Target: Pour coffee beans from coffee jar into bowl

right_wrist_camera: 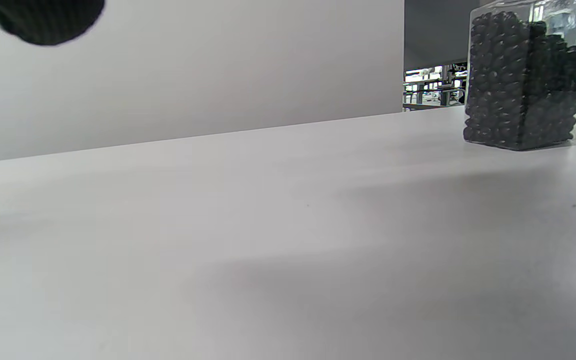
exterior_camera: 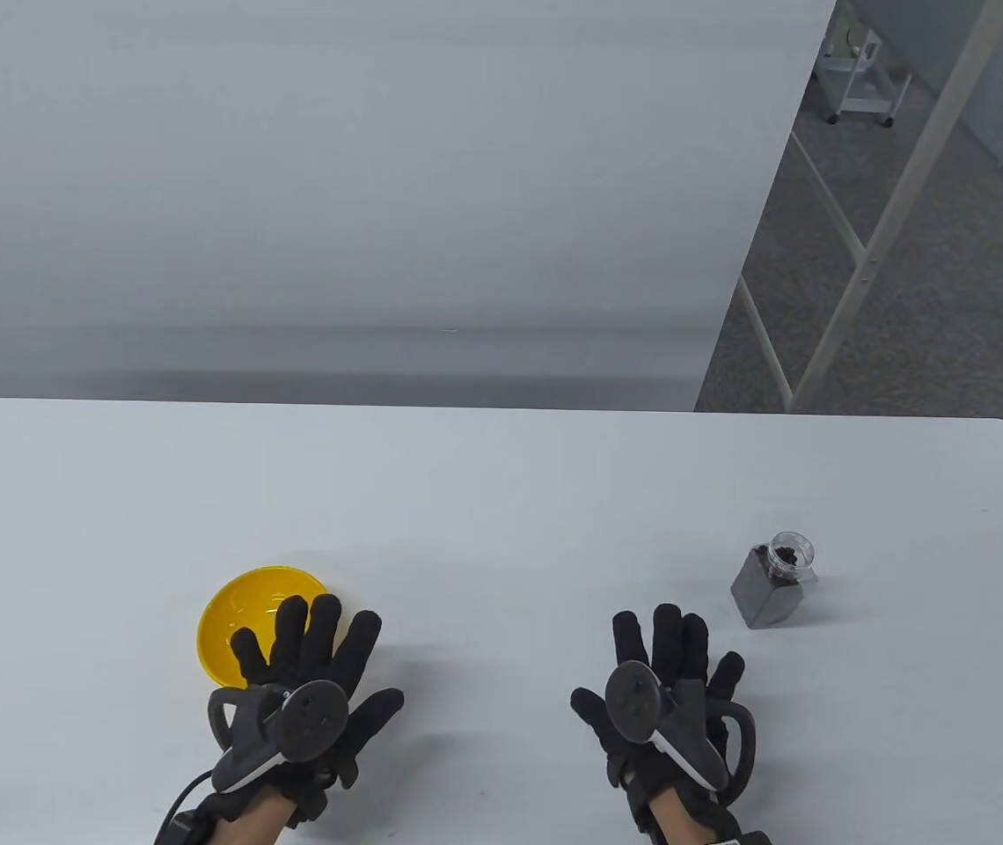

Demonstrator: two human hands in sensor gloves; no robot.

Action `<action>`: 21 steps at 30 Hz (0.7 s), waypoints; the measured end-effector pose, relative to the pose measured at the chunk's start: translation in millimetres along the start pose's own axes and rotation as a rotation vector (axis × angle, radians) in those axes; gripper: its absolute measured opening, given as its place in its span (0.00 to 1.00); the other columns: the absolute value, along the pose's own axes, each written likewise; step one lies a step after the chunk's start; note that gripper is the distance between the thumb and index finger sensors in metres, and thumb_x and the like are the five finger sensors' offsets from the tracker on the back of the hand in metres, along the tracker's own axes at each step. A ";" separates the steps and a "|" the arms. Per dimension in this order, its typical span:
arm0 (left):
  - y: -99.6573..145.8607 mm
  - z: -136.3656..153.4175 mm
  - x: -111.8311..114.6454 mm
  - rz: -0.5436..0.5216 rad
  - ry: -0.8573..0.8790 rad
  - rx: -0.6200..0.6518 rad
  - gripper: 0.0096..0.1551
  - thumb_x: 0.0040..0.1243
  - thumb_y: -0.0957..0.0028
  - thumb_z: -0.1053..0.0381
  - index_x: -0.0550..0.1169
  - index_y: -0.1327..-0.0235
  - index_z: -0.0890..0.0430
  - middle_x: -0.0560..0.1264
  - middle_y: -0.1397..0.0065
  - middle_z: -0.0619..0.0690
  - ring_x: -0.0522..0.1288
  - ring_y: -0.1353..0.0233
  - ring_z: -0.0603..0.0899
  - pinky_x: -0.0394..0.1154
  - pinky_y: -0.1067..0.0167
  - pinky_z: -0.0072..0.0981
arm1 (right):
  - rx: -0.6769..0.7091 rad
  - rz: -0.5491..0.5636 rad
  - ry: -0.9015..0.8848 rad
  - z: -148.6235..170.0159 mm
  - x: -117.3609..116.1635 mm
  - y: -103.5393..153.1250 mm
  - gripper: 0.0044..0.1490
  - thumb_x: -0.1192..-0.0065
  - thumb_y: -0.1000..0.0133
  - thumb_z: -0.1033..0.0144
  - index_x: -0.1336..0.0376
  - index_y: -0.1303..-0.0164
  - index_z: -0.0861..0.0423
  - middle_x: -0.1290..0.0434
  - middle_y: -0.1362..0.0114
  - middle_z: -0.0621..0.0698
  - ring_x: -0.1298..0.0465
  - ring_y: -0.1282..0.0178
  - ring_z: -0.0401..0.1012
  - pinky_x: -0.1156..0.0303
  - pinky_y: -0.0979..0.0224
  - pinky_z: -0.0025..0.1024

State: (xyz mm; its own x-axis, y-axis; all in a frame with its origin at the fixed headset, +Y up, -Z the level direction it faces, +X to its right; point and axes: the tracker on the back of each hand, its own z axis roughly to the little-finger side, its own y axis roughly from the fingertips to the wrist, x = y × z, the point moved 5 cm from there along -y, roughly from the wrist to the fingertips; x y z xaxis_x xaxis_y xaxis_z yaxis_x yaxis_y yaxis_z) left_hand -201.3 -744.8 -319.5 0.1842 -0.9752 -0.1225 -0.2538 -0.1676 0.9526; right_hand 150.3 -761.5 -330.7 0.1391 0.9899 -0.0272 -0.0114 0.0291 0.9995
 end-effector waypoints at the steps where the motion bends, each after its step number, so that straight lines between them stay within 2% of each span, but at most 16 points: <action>1: -0.1 0.0 -0.1 -0.001 0.000 0.000 0.56 0.40 0.58 0.17 0.59 0.20 0.47 0.50 0.17 0.63 0.46 0.20 0.80 0.38 0.45 0.87 | -0.010 0.003 -0.016 2.7 2.1 -0.8 0.60 0.50 0.56 0.25 0.74 0.29 0.42 0.76 0.21 0.62 0.66 0.19 0.66 0.65 0.31 0.81; 21: -0.2 -1.3 -1.2 -0.012 0.001 0.005 0.55 0.41 0.58 0.17 0.59 0.21 0.47 0.50 0.17 0.63 0.46 0.20 0.80 0.38 0.45 0.87 | -0.182 0.038 -0.144 75.3 25.6 -9.5 0.62 0.46 0.56 0.27 0.73 0.29 0.45 0.73 0.20 0.64 0.61 0.19 0.66 0.61 0.29 0.79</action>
State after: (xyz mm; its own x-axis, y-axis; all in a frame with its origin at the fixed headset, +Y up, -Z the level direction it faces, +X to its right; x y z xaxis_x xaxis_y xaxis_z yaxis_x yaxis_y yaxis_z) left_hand -200.3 -743.4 -319.2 0.1880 -0.9730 -0.1338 -0.2567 -0.1802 0.9496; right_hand 228.5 -746.9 -339.7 0.2747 0.9612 0.0258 -0.1954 0.0295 0.9803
